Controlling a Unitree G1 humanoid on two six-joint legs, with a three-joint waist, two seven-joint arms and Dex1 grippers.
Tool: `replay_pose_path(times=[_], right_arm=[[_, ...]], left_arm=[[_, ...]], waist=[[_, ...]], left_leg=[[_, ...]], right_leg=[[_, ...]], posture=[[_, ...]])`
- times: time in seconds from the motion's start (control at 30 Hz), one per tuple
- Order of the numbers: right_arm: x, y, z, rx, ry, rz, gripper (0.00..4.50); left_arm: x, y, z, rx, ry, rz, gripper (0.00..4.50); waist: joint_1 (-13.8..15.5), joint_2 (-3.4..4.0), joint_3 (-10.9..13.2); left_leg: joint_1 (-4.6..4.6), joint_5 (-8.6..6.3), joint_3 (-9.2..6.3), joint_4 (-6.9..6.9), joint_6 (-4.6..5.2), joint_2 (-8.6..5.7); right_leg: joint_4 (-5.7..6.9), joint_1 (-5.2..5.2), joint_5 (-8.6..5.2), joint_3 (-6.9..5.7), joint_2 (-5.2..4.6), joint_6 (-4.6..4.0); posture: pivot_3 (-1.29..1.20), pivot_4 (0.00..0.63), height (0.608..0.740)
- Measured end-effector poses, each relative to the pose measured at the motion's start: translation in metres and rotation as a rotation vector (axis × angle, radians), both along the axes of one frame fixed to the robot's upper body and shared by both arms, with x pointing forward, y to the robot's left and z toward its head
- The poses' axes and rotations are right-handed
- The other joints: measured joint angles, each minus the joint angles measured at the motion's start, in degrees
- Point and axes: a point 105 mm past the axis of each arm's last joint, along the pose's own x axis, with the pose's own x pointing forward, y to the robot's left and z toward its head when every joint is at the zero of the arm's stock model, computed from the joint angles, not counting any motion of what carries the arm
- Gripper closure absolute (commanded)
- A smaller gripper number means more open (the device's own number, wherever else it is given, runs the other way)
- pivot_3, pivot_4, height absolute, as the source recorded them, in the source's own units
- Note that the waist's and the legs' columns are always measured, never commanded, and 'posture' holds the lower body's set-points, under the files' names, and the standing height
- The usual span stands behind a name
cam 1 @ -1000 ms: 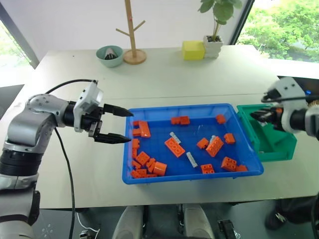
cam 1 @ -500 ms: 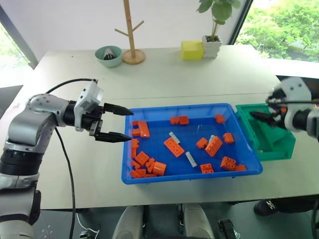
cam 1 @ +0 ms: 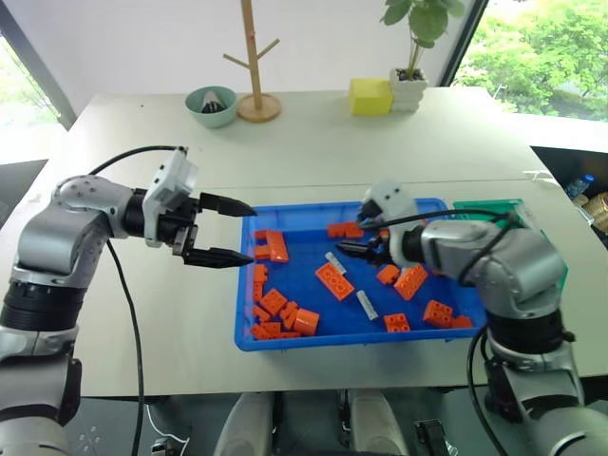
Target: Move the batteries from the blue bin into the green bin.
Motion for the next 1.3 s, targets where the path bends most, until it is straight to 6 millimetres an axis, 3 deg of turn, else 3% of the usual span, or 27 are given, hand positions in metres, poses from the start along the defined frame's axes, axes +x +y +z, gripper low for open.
replay_pose_path(times=[0.3,0.5,0.63,0.9,1.23,1.3], right_arm=[[0.0,-0.017,0.002,-0.046,-0.007,0.001,0.93],[-0.009,-0.004,0.013,-0.019,0.003,0.073,0.93],[-0.006,0.007,0.004,-0.052,-0.013,0.107,0.93],[0.01,0.009,-0.012,-0.09,-0.025,0.089,0.93],[0.013,0.019,-0.024,-0.119,-0.028,0.114,0.93],[0.013,0.02,-0.024,-0.115,-0.023,0.119,1.45]], left_arm=[[0.0,0.002,0.001,0.005,0.0,0.009,0.0],[0.001,0.001,0.0,0.0,-0.001,0.011,0.0],[0.002,-0.001,0.0,-0.009,-0.004,0.011,0.0],[0.002,-0.002,0.001,-0.011,-0.009,0.015,0.0],[0.003,-0.002,0.001,-0.013,-0.005,0.022,0.0],[0.003,-0.002,0.001,-0.013,-0.006,0.024,0.0]], waist=[[0.0,0.0,0.0],[-0.18,0.0,0.0],[-0.12,0.0,0.0],[-0.06,-0.01,0.0],[-0.06,-0.01,0.0],[-0.08,-0.01,0.0]], left_leg=[[0.0,0.0,0.0,0.0,0.0,0.01],[0.02,0.0,0.0,0.0,0.0,0.03],[0.01,0.0,0.01,0.0,0.0,0.02],[0.02,0.0,0.01,0.0,0.0,0.02],[0.01,0.0,0.01,0.01,0.0,0.02],[0.01,0.0,0.01,0.0,0.0,0.02]], right_leg=[[0.01,-0.01,0.0,0.0,0.01,0.0],[0.02,0.0,0.0,0.0,0.03,0.0],[0.02,0.0,0.0,0.01,0.02,0.0],[0.03,0.0,0.0,0.0,0.02,0.0],[0.04,-0.01,0.0,0.0,0.03,0.0],[0.04,-0.01,0.0,0.0,0.03,0.0]], posture=[[0.0,0.15,0.702],[0.0,0.15,0.702],[0.0,0.15,0.702],[0.0,0.15,0.702],[0.0,0.15,0.702],[0.0,0.15,0.702]])
